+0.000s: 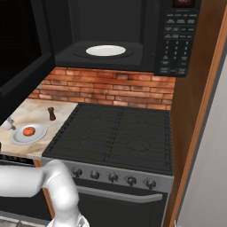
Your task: Pick the squash from the counter and place it in the microwave.
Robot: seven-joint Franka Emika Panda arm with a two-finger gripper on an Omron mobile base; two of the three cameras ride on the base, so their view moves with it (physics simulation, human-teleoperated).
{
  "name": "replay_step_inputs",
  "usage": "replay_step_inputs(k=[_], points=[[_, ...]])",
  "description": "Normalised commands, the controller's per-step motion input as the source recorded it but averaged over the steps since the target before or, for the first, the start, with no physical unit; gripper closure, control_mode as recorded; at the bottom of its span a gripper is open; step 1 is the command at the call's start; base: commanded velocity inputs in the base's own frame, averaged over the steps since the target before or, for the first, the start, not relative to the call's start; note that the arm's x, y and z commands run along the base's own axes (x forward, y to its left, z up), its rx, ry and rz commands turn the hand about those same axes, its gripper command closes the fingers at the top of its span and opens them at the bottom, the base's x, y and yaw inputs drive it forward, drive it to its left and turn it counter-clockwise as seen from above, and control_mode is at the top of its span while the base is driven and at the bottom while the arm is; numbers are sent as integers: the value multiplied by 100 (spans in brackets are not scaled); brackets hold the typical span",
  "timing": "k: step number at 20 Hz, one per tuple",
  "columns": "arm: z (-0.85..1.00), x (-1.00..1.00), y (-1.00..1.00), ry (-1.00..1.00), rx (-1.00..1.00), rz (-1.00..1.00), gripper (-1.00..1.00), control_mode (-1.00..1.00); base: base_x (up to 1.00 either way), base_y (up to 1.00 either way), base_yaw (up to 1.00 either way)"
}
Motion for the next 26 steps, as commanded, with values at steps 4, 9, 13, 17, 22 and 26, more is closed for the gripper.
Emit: replay_step_inputs(k=[4, 9, 13, 17, 22, 26], points=[[-1, 4, 0, 21, -6, -21, -100, -100, 0, 0, 0], [-30, 0, -15, 20, -7, -16, -100, -100, 0, 0, 0], [-31, 0, -27, 6, -7, -7, -100, -100, 0, 0, 0], [-31, 6, -29, -2, -4, 0, -100, -100, 0, 0, 0], [-26, 0, -1, -12, -2, 0, -100, -100, 0, 0, 0], [-32, 0, -2, -6, 0, 0, -100, -100, 0, 0, 0]])
